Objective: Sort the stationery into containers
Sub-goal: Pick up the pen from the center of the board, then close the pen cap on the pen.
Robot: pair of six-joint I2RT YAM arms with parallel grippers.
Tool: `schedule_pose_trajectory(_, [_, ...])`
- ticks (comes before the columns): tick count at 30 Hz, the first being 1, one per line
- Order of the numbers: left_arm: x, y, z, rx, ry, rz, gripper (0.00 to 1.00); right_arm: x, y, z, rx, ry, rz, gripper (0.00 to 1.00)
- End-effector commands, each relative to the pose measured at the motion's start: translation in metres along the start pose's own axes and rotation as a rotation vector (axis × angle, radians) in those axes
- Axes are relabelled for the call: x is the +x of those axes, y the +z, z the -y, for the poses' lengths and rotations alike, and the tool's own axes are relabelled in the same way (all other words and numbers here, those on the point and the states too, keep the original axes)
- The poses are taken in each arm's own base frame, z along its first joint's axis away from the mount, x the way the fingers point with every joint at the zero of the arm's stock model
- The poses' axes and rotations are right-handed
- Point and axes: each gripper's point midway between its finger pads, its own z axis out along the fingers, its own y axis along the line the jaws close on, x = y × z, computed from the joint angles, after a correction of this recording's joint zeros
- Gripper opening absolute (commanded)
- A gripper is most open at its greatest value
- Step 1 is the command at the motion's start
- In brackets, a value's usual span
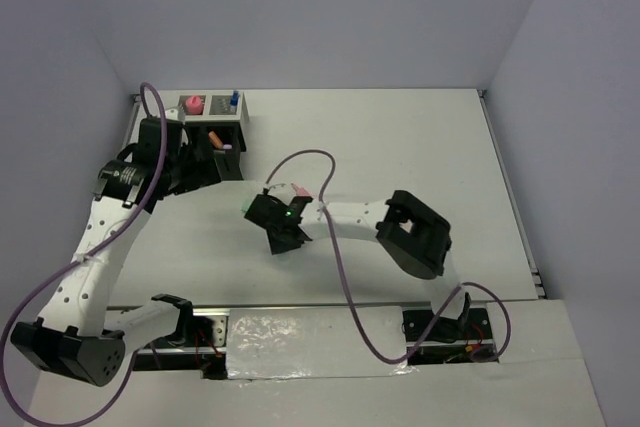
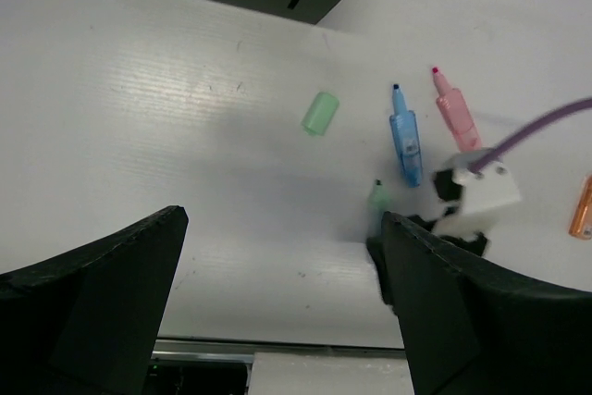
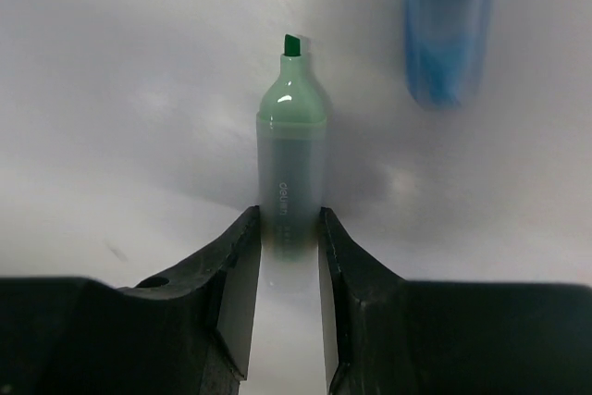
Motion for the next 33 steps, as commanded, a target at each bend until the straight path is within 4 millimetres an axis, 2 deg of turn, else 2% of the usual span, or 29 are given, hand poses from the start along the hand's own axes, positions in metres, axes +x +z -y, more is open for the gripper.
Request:
schedule_pose_trajectory(1, [0.009,0.007,0.004,0.037,-0.019,-0.009,0.99,-0.027,-0.065,-0.016,-0.223,-0.067,0.146,0.14])
schedule_pose_trajectory(3, [0.021,0.020,0.006,0.056,-0.012,-0.041,0.99,-0.038,-0.095,-0.009,-0.235,-0.079,0.197,0.14])
schedule_pose_trajectory(4, [0.025,0.025,0.009,0.072,-0.009,-0.053,0.99,-0.047,-0.123,0.000,-0.238,-0.078,0.228,0.14])
schedule_pose_trajectory(6, [0.044,0.041,0.013,0.086,-0.008,-0.123,0.99,-0.059,-0.145,0.019,-0.190,-0.058,0.262,0.14])
schedule_pose_trajectory(7, [0.046,0.046,0.020,0.102,0.002,-0.120,0.99,-0.063,-0.163,0.030,-0.188,-0.045,0.281,0.14])
schedule_pose_trajectory(8, [0.052,0.053,0.020,0.091,0.003,-0.130,0.99,-0.058,-0.166,0.051,-0.123,-0.034,0.262,0.14])
schedule_pose_trajectory(9, [0.056,0.061,0.022,0.085,0.011,-0.144,0.98,-0.056,-0.170,0.062,-0.098,-0.018,0.258,0.14])
schedule_pose_trajectory(10, [0.056,0.067,0.032,0.110,0.028,-0.133,0.96,-0.050,-0.181,0.080,-0.070,-0.002,0.239,0.14])
schedule_pose_trajectory(11, [0.060,0.072,0.035,0.113,0.040,-0.143,0.95,-0.044,-0.179,0.095,-0.044,0.025,0.221,0.14])
schedule_pose_trajectory(13, [0.064,0.090,0.044,0.107,0.073,-0.149,0.90,-0.033,-0.190,0.114,-0.042,0.037,0.218,0.14])
schedule_pose_trajectory(15, [0.072,0.108,0.045,0.080,0.104,-0.167,0.88,-0.029,-0.205,0.120,-0.082,0.044,0.239,0.14])
schedule_pose_trajectory(18, [0.070,0.130,0.047,0.057,0.135,-0.151,0.83,-0.018,-0.216,0.124,-0.148,0.010,0.249,0.15])
schedule_pose_trajectory(23, [0.069,0.163,0.052,0.054,0.219,-0.154,0.82,-0.016,-0.235,0.130,-0.202,-0.002,0.302,0.16])
schedule_pose_trajectory(29, [0.074,0.190,0.052,0.043,0.304,-0.185,0.78,-0.014,-0.247,0.132,-0.237,-0.018,0.331,0.16])
schedule_pose_trajectory(33, [0.082,0.200,0.053,0.051,0.326,-0.219,0.75,-0.013,-0.250,0.136,-0.237,-0.020,0.346,0.16])
